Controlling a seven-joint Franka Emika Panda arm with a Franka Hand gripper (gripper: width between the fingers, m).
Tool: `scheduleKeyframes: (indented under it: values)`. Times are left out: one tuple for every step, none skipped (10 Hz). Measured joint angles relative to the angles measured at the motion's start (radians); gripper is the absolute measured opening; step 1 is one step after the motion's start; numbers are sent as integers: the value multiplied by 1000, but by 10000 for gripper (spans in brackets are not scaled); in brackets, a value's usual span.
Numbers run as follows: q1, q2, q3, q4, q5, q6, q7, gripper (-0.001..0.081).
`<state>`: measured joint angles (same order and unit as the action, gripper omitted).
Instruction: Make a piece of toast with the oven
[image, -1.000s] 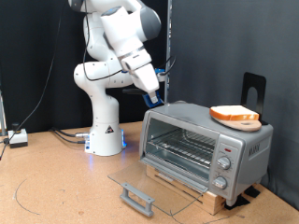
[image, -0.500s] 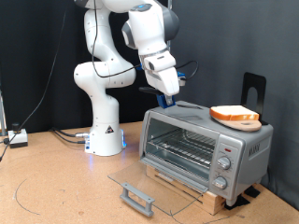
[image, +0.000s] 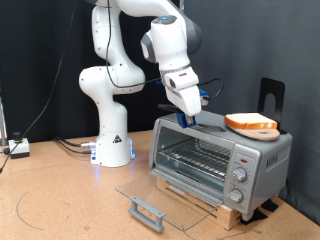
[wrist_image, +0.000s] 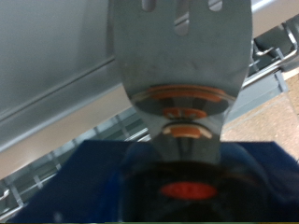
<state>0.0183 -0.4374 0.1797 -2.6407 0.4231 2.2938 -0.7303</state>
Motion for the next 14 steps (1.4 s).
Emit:
scheduleKeyframes:
  values:
    - [3, 15, 1, 10, 17, 12, -1, 391]
    - [7, 23, 1, 20, 35, 13, -10, 391]
    - [9, 24, 1, 26, 53, 13, -26, 391]
    - [9, 24, -1, 28, 62, 9, -41, 391]
    - [9, 23, -5, 30, 68, -2, -58, 391]
    - [9, 19, -13, 31, 72, -19, -77, 391]
    - [9, 13, -21, 32, 72, -40, -87, 391]
    - [7, 7, -28, 34, 71, -62, -93, 391]
    - [7, -1, -34, 35, 70, -79, -96, 391]
    - [7, -10, -39, 35, 70, -85, -97, 391]
    - [6, -18, -40, 35, 70, -85, -97, 391]
    - [6, -22, -40, 36, 70, -77, -96, 391]
    - [6, -23, -38, 36, 71, -65, -95, 391]
    - [6, -22, -33, 36, 71, -54, -89, 391]
